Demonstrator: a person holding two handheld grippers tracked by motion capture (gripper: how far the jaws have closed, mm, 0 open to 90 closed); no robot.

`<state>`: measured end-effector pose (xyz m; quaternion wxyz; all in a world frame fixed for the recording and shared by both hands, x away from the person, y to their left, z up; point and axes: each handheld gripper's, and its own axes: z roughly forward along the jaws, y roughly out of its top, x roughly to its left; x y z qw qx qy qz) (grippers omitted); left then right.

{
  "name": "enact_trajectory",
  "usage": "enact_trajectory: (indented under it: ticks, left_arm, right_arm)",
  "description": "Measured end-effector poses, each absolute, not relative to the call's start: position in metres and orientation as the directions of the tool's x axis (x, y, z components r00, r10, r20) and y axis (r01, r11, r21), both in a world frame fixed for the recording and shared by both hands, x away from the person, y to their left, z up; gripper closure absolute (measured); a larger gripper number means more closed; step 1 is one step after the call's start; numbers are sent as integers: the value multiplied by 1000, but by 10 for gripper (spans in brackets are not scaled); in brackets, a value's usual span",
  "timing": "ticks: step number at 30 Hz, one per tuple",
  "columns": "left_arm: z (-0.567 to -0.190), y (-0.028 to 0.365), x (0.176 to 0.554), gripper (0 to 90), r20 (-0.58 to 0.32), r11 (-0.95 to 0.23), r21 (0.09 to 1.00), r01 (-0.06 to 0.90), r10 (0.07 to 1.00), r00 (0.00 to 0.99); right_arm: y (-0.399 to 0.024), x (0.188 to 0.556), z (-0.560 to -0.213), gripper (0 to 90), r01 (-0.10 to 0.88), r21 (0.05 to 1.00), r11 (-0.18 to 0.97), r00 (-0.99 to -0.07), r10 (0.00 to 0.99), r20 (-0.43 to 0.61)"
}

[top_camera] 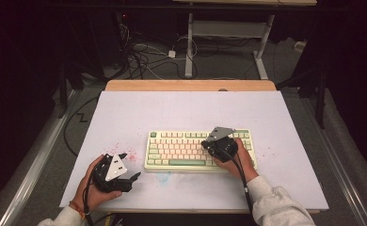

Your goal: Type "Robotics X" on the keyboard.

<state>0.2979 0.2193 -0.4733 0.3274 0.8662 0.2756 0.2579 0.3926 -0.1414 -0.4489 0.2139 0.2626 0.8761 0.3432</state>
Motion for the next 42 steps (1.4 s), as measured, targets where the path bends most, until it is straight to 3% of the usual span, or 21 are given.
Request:
enact_trajectory:
  ticks: [9,25,32,42]
  left_arm:
    - [-473,217,297,196,271,-638,706,306,643,717]
    - [-473,219,298,193,274,-645,693,322,649,710]
    - [-473,219,297,194,272,-640,696,324,654,706]
    - [-472,218,297,207,261,-629,703,332,662,702]
  right_arm:
    - [-145,384,-438,830,277,748,603,-773,602,-199]
    - [-167,353,-422,356,209,821,531,-735,639,-226]
    - [-186,340,-419,283,195,844,499,-692,680,-242]
    - [-219,327,-421,255,199,862,467,-640,728,-246]
